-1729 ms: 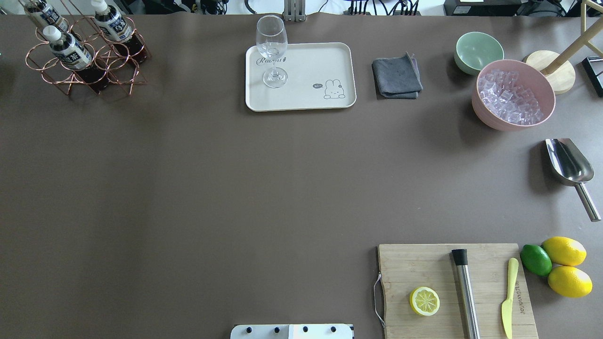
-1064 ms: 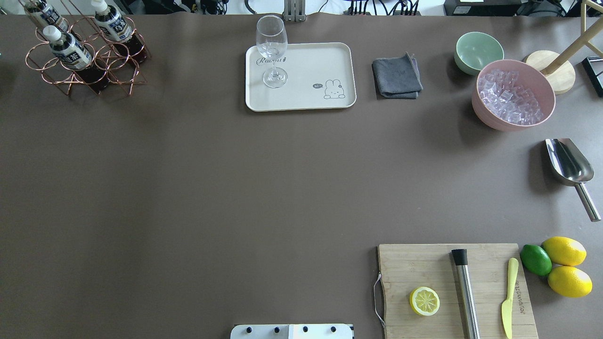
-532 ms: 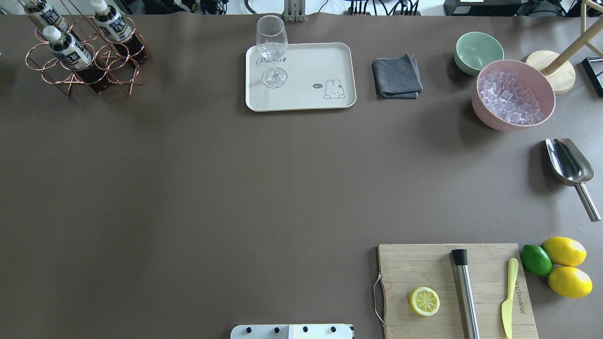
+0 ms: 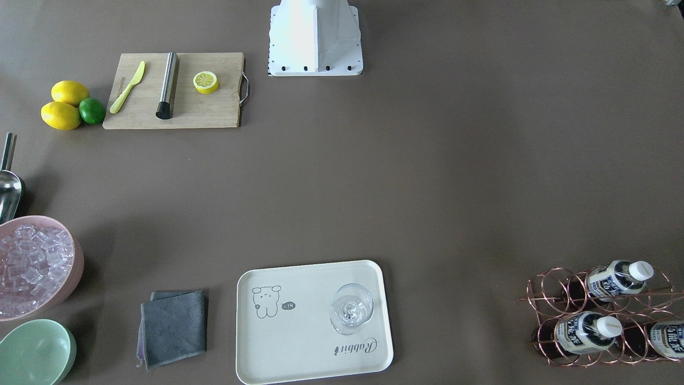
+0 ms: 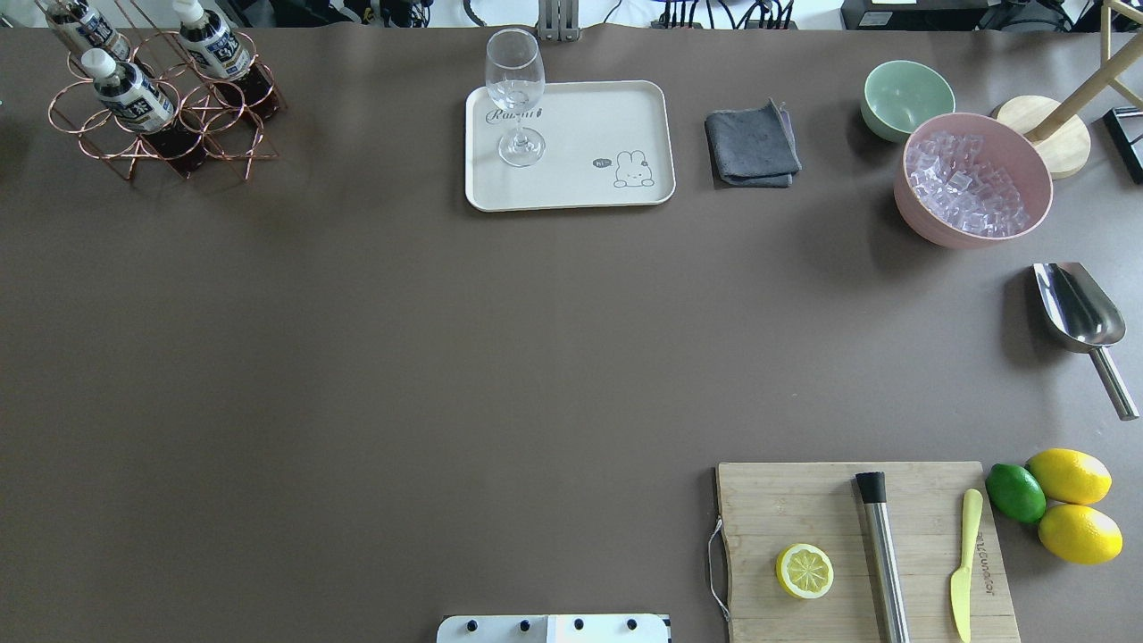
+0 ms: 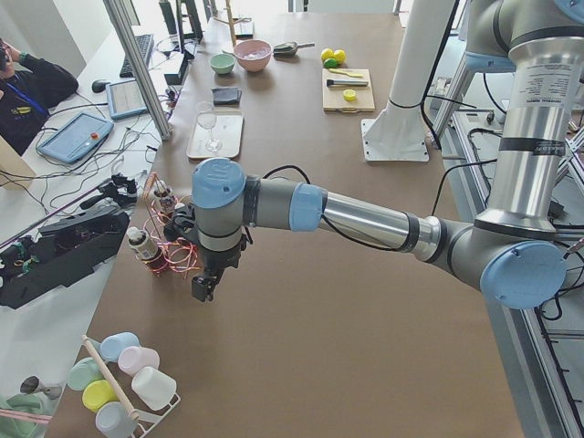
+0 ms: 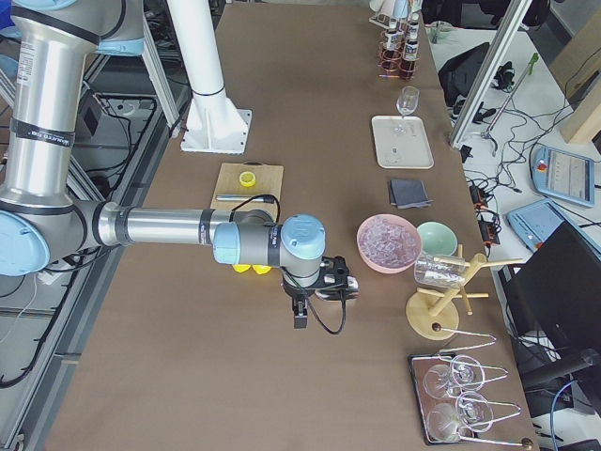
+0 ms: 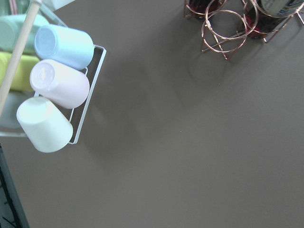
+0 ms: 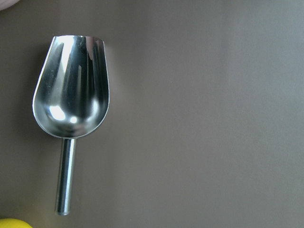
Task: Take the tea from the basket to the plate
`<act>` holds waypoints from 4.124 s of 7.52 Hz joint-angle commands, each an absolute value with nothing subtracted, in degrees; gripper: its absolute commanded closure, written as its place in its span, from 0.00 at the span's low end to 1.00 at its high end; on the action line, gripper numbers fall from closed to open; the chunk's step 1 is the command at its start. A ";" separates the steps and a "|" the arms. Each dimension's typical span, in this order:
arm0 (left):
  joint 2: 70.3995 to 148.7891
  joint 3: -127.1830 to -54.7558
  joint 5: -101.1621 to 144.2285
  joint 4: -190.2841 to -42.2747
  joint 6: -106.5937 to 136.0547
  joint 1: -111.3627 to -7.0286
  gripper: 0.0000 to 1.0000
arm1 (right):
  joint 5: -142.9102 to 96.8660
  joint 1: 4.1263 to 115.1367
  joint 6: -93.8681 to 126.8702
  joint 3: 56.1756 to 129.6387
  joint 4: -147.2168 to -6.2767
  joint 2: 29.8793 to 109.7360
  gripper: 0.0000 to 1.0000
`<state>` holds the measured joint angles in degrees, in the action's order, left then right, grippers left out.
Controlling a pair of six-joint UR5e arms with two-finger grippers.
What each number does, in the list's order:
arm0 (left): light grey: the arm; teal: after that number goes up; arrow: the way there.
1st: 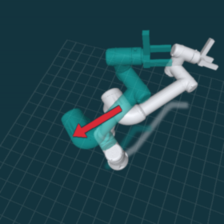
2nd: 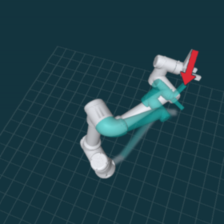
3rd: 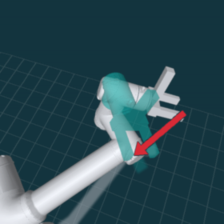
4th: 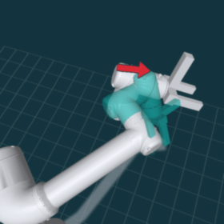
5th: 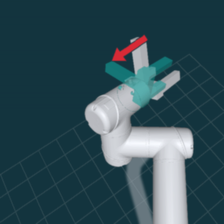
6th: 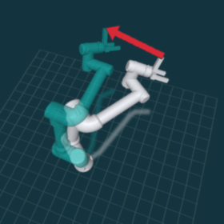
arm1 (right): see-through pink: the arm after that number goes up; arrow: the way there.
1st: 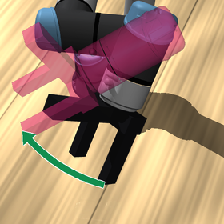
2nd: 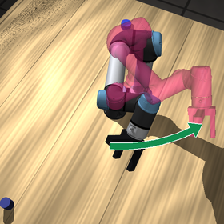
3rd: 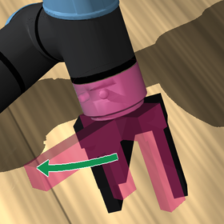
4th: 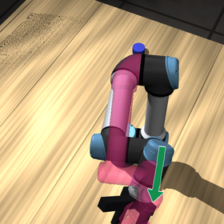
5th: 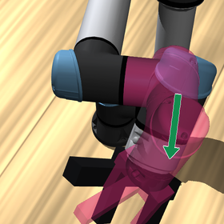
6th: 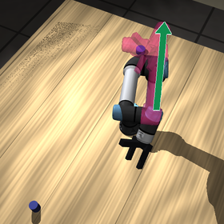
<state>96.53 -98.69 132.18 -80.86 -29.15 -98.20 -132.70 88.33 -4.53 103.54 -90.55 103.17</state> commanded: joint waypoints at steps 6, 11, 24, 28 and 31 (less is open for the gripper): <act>118.00 -93.97 130.36 -89.65 -49.89 -85.09 0.02 | -128.85 88.33 -4.83 104.06 -90.44 102.83 0.00; 123.31 -85.79 130.43 -90.70 -55.20 -81.22 0.02 | -128.94 88.33 -5.01 104.59 -90.35 102.92 0.00; 129.81 -71.63 130.61 -96.32 -58.27 -80.16 0.16 | -129.02 88.07 -4.83 105.03 -90.35 102.39 0.00; 129.38 -71.46 130.08 -96.76 -58.36 -80.24 1.00 | -129.02 87.02 -4.48 105.03 -90.35 101.69 0.00; 129.29 -73.38 130.52 -96.42 -58.36 -82.52 1.00 | -128.94 87.01 -4.39 104.94 -90.44 100.72 0.00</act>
